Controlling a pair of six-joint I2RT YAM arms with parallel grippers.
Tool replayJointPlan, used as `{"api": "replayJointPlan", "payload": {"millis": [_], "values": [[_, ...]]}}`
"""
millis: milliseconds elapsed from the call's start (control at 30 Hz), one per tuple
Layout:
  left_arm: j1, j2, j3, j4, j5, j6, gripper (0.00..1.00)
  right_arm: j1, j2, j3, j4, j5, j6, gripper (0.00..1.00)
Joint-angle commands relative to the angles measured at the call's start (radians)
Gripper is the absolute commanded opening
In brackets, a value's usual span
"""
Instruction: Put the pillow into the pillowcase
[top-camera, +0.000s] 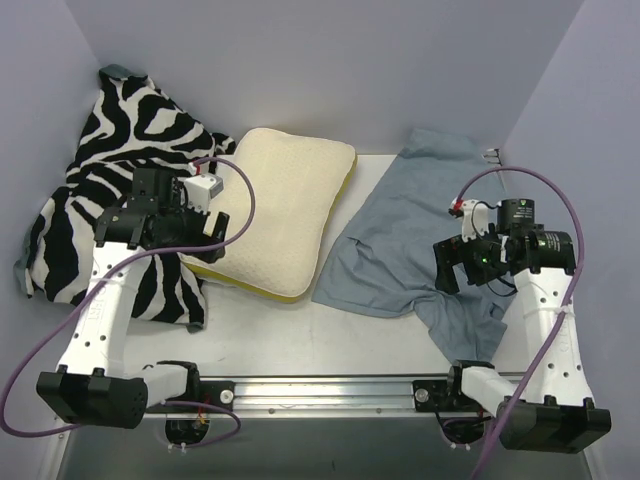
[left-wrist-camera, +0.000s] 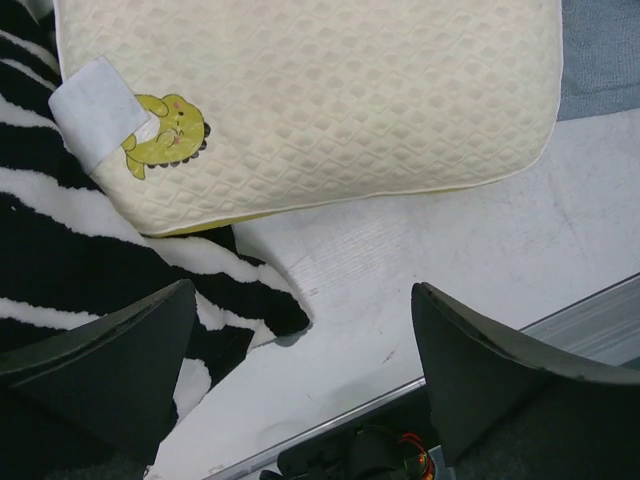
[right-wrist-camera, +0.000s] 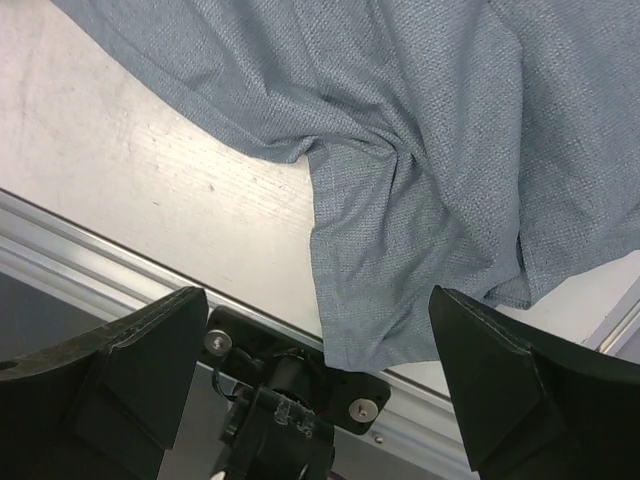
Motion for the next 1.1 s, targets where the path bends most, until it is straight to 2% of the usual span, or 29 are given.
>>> {"api": "replayJointPlan", "payload": {"millis": [0, 67, 167, 200, 233, 333, 433, 667, 767, 933, 1000, 1067], "values": [[-0.05, 0.005, 0.015, 0.072, -0.016, 0.004, 0.97, 0.057, 0.047, -0.014, -0.023, 0.07, -0.02, 1.0], [-0.097, 0.031, 0.032, 0.072, -0.022, 0.023, 0.97, 0.082, 0.092, -0.019, -0.014, 0.104, -0.022, 1.0], [-0.238, 0.071, 0.044, 0.092, -0.017, 0.056, 0.97, 0.082, 0.155, -0.022, -0.015, 0.122, -0.03, 1.0], [-0.339, 0.089, 0.047, 0.11, -0.035, 0.063, 0.97, 0.082, 0.17, -0.021, -0.015, 0.124, -0.031, 1.0], [-0.387, 0.109, 0.055, 0.12, -0.046, 0.072, 0.97, 0.076, 0.184, -0.019, -0.017, 0.122, -0.033, 1.0], [-0.562, 0.239, 0.119, 0.138, -0.069, 0.113, 0.98, -0.002, 0.25, 0.018, -0.025, 0.067, -0.042, 1.0], [-0.686, 0.393, 0.199, 0.175, -0.059, 0.144, 0.97, -0.114, 0.343, 0.064, -0.055, -0.007, -0.054, 0.99], [-0.829, 0.696, 0.288, 0.351, 0.001, 0.242, 0.92, -0.206, 0.549, 0.087, -0.057, 0.03, -0.097, 0.9], [-0.854, 0.828, 0.361, 0.38, -0.019, 0.276, 0.88, -0.251, 0.651, 0.11, -0.051, 0.041, -0.096, 0.85], [-0.862, 0.942, 0.4, 0.471, -0.042, 0.34, 0.88, -0.299, 0.767, 0.157, -0.045, 0.058, -0.099, 0.71], [-0.862, 0.968, 0.375, 0.497, -0.043, 0.389, 0.81, -0.302, 0.805, 0.154, -0.032, 0.071, -0.094, 0.66], [-0.862, 0.981, 0.357, 0.497, -0.063, 0.461, 0.67, -0.303, 0.843, 0.151, -0.025, 0.094, -0.088, 0.59]]}}
